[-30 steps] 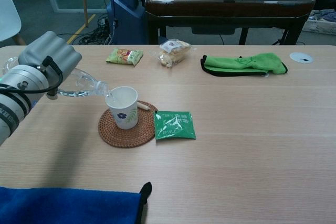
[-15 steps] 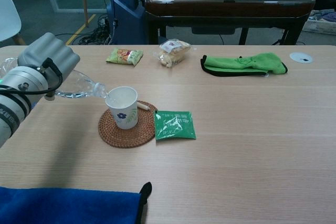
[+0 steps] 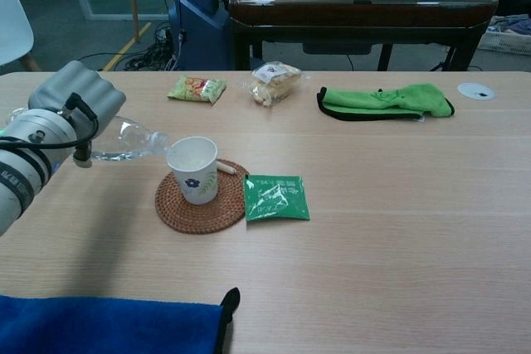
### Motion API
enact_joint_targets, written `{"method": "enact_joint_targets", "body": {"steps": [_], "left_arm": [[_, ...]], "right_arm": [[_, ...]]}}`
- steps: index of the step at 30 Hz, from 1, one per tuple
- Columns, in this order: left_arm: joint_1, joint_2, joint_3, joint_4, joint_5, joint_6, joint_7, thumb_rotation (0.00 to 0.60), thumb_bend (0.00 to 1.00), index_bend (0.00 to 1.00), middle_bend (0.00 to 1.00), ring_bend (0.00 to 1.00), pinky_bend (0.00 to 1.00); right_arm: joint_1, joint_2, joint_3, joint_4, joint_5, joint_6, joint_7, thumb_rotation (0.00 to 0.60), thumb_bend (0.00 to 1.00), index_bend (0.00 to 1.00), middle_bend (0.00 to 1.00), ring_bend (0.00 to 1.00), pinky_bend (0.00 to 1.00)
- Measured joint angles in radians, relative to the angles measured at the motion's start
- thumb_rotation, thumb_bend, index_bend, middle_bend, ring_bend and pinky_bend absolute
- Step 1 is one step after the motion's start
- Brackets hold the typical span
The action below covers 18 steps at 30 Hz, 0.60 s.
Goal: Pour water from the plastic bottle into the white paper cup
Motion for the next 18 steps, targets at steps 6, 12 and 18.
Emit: {"method": "enact_joint_targets", "body": {"steps": [6, 12, 18], "left_arm": [[0.002, 0.006, -0.010, -0.010, 0.002, -0.024, -0.053, 0.600, 0.04, 0.67, 0.65, 0.62, 0.57], [0.019, 0.021, -0.052, -0.048, -0.016, -0.074, -0.202, 0.600, 0.04, 0.67, 0.65, 0.62, 0.58], [0.040, 0.049, -0.087, -0.093, -0.053, -0.119, -0.334, 0.600, 0.04, 0.67, 0.65, 0.62, 0.58]], "right_arm": [[0.000, 0.000, 0.001, 0.000, 0.002, -0.001, 0.001, 0.600, 0.04, 0.13, 0.19, 0.13, 0.24], [0.001, 0.000, 0.000, 0.000, 0.003, -0.003, 0.000, 0.600, 0.04, 0.13, 0.19, 0.13, 0.24], [0.003, -0.002, 0.000, 0.000, 0.005, -0.009, -0.004, 0.600, 0.04, 0.13, 0.19, 0.13, 0.24]]}}
